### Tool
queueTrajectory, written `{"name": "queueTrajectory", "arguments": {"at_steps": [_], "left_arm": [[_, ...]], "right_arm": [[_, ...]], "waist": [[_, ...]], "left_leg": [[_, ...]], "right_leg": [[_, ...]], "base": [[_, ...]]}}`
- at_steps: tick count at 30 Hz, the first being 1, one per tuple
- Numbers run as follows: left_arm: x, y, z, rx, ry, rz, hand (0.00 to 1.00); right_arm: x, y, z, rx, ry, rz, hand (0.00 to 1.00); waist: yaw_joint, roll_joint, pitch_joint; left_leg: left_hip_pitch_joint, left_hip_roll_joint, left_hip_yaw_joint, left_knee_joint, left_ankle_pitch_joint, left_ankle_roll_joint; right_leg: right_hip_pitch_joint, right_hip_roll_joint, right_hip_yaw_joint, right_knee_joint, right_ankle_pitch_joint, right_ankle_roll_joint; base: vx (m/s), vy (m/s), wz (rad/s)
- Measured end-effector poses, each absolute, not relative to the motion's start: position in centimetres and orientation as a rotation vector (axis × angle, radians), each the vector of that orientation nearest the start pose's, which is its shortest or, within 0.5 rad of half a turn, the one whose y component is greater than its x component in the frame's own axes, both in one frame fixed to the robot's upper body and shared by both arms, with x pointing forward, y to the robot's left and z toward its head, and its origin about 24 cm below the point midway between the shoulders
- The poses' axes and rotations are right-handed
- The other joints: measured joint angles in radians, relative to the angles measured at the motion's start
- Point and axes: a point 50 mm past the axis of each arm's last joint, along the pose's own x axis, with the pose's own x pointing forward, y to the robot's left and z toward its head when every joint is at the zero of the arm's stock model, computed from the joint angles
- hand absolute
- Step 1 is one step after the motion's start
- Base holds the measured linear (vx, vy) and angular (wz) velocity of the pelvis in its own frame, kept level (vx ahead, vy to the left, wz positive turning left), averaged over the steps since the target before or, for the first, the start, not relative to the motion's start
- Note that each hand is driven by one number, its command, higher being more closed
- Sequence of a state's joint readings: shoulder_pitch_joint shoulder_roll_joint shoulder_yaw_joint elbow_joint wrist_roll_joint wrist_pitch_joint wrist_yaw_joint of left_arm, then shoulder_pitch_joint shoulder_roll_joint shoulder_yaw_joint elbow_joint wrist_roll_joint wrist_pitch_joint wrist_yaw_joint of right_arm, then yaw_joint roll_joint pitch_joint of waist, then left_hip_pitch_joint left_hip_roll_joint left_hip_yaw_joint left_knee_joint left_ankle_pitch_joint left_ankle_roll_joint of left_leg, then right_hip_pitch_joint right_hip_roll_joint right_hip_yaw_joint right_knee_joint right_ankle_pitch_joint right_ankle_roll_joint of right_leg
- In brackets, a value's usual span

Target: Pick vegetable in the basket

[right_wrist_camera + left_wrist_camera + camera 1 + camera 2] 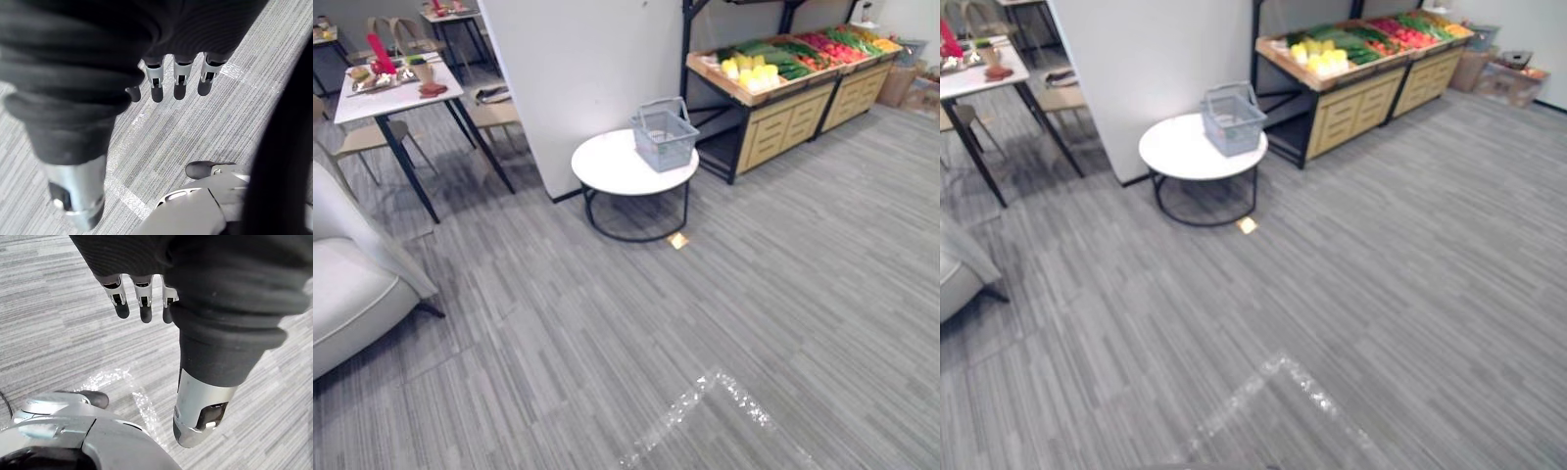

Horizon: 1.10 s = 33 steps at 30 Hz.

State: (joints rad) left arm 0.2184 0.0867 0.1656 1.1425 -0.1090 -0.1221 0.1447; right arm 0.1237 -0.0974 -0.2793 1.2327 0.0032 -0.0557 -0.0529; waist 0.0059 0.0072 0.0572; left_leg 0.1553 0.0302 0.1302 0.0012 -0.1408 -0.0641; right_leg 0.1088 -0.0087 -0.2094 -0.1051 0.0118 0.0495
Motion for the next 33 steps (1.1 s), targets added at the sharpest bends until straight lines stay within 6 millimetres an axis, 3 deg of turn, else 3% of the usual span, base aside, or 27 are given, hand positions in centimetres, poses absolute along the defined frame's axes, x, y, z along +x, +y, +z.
{"name": "queueTrajectory", "arguments": {"at_steps": [33], "left_arm": [[1.94, 21.30, -17.15, -0.062, 1.244, 0.454, 0.00]], "right_arm": [[3.49, -21.72, -17.26, 0.083, 1.273, -0.399, 0.00]], "waist": [[-0.001, -0.012, 0.011]], "left_leg": [[0.024, 0.019, 0.052, -0.035, 0.009, 0.010]], "right_leg": [[-0.008, 0.025, 0.038, -0.007, 0.001, -0.001]], "base": [[-0.02, -0.012, -0.04]]}}
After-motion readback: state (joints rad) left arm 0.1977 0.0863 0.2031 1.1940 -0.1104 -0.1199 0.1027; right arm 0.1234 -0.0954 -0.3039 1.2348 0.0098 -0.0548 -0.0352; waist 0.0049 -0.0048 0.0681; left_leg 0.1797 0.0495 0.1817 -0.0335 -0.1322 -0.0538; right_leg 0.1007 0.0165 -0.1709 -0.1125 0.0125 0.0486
